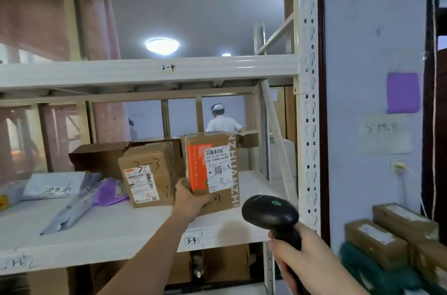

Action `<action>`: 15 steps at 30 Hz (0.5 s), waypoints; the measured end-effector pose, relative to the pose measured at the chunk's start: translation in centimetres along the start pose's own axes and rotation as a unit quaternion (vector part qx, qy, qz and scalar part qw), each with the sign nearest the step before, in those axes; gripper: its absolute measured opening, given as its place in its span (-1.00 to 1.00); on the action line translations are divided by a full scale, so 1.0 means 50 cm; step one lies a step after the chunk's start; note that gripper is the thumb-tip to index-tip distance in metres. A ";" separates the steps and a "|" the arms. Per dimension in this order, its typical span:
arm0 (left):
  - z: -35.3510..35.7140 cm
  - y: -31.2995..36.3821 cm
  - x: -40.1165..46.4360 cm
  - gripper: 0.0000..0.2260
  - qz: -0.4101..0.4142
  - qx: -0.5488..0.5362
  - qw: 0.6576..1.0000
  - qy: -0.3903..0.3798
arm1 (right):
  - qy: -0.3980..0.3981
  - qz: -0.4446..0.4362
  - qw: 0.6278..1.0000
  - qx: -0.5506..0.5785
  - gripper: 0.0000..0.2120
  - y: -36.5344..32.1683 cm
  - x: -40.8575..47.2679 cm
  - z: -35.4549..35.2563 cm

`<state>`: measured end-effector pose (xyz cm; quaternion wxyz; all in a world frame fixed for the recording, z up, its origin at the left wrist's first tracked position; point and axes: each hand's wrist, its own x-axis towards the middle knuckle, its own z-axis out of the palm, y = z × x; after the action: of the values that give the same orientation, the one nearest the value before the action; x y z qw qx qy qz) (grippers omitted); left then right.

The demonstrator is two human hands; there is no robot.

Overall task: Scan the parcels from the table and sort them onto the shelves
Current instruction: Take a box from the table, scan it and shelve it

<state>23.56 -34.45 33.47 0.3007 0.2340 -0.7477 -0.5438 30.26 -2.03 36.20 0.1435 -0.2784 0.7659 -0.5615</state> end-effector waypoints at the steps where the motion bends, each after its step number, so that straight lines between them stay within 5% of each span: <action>1: 0.012 -0.002 0.001 0.03 0.006 0.012 1.000 0.024 | 0.003 0.001 1.000 -0.006 -0.90 0.001 0.006 -0.001; 7: 0.078 0.011 0.008 -0.03 0.008 0.099 0.984 0.147 | 0.006 -0.024 0.999 -0.019 -0.94 0.001 0.035 -0.026; 10: 0.109 0.026 0.020 0.13 -0.038 0.121 0.977 0.173 | 0.004 -0.028 0.999 -0.016 -0.93 0.007 0.057 -0.041; 15: 0.136 0.036 0.056 0.07 -0.097 0.129 0.963 0.216 | 0.005 -0.007 1.000 -0.004 -0.90 0.019 0.091 -0.056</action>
<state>16.74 -31.26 34.18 0.3682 0.4542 -0.7025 -0.4059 24.84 -2.32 36.65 0.1344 -0.2818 0.7669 -0.5607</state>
